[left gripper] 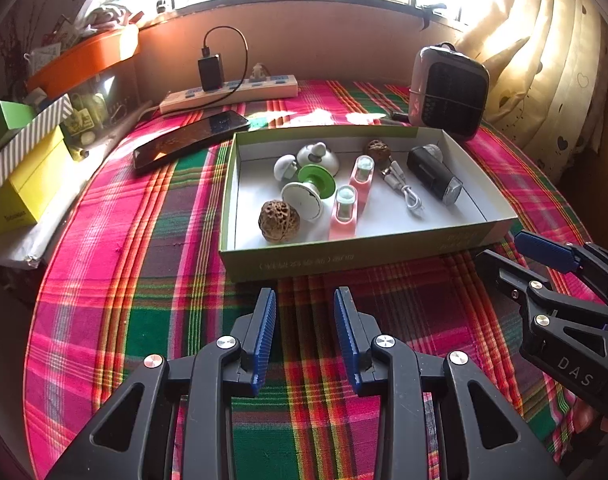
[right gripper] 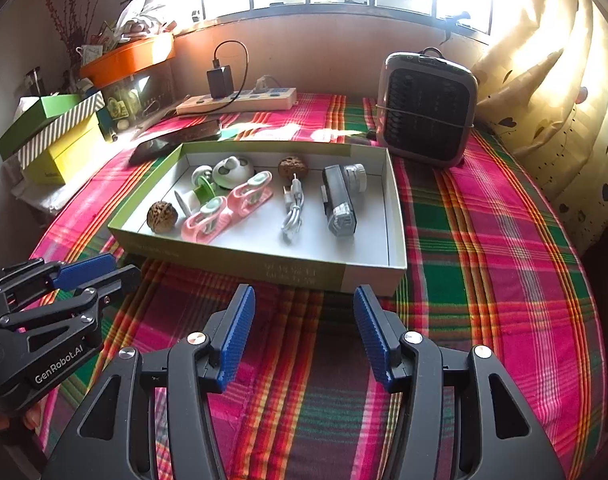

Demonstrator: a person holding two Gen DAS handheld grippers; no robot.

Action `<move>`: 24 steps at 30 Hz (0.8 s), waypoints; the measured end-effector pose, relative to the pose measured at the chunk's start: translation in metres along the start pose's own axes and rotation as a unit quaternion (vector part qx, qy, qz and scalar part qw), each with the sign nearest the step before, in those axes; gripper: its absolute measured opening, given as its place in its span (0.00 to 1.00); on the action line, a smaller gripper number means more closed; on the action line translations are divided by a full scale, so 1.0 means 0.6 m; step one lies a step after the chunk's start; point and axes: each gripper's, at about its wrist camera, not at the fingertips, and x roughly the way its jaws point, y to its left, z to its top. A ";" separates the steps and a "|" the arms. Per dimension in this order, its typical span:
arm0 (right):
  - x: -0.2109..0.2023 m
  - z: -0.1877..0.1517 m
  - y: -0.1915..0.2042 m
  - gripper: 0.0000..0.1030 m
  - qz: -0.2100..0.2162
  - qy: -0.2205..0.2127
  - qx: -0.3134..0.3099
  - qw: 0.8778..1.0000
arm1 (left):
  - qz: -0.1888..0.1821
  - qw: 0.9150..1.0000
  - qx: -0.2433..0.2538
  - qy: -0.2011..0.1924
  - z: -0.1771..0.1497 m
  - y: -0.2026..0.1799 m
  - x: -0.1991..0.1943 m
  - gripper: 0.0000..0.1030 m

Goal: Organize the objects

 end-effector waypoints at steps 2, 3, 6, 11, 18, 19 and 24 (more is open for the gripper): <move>0.003 -0.010 0.001 0.51 0.001 0.007 0.000 1.000 | -0.002 1.000 0.001 0.010 -0.010 -0.002 0.005 0.28; 0.004 -0.014 0.000 0.51 0.001 0.010 0.002 1.000 | -0.004 1.000 0.000 0.013 -0.015 -0.002 0.007 0.28; 0.009 -0.024 -0.004 0.51 -0.003 0.020 0.007 1.000 | -0.002 1.000 -0.003 0.024 -0.028 0.000 0.011 0.28; 0.016 -0.039 -0.019 0.51 -0.017 0.033 0.019 0.999 | 0.002 1.000 -0.012 0.024 -0.036 0.010 0.009 0.28; 0.012 -0.041 -0.029 0.52 -0.028 0.032 0.023 0.999 | 0.009 1.000 -0.013 0.015 -0.042 0.009 0.007 0.30; 0.012 -0.041 -0.030 0.52 -0.031 0.032 0.024 0.999 | 0.008 1.000 -0.014 0.014 -0.042 0.009 0.007 0.31; 0.012 -0.043 -0.036 0.62 -0.050 0.037 0.021 0.998 | 0.020 1.000 -0.014 0.004 -0.046 0.002 0.006 0.33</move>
